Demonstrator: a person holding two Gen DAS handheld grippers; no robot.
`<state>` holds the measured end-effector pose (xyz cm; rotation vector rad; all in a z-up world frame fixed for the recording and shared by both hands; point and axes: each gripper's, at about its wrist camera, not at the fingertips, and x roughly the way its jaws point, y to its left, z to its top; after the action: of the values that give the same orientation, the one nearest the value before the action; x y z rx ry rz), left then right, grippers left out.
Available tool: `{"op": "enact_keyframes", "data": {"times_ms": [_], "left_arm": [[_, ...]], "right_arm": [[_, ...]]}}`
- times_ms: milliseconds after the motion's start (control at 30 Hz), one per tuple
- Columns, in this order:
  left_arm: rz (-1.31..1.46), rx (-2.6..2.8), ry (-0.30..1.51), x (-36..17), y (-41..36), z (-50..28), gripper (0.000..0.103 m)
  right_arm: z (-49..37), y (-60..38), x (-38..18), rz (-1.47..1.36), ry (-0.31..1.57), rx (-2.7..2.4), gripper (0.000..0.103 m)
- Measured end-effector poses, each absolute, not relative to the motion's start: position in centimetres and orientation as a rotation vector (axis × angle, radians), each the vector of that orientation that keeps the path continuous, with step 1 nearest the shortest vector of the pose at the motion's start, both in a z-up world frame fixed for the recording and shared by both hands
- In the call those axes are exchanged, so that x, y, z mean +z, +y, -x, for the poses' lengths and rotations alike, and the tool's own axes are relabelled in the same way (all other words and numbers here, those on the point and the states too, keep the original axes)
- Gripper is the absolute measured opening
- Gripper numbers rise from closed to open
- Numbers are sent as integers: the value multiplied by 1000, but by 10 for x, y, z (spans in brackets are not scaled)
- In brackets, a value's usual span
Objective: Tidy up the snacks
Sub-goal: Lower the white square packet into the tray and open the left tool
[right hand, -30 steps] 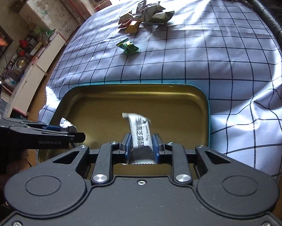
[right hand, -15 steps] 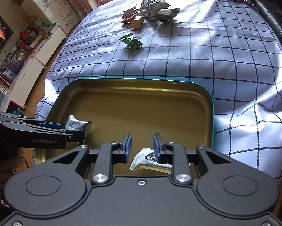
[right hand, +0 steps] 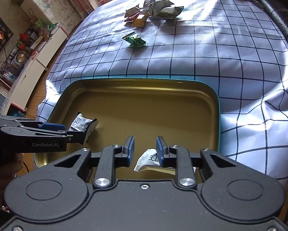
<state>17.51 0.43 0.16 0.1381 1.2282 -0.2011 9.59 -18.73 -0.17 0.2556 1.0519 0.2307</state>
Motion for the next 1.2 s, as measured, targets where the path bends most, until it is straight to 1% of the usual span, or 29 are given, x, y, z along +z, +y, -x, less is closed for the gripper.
{"op": "enact_keyframes", "data": {"times_ms": [400, 500, 767, 1200], "left_arm": [[-161, -224, 1254, 3, 5, -165, 52], [-173, -226, 1224, 10, 5, -161, 52], [-199, -246, 1075, 35, -1, -155, 52], [-123, -237, 1041, 37, -7, -164, 52]], "right_arm": [[-97, -182, -5, -246, 1067, 250, 36], [-97, -181, -5, -248, 1070, 251, 36], [-99, -178, -4, -239, 1062, 264, 36], [-100, -176, -2, -232, 1059, 270, 36]]}}
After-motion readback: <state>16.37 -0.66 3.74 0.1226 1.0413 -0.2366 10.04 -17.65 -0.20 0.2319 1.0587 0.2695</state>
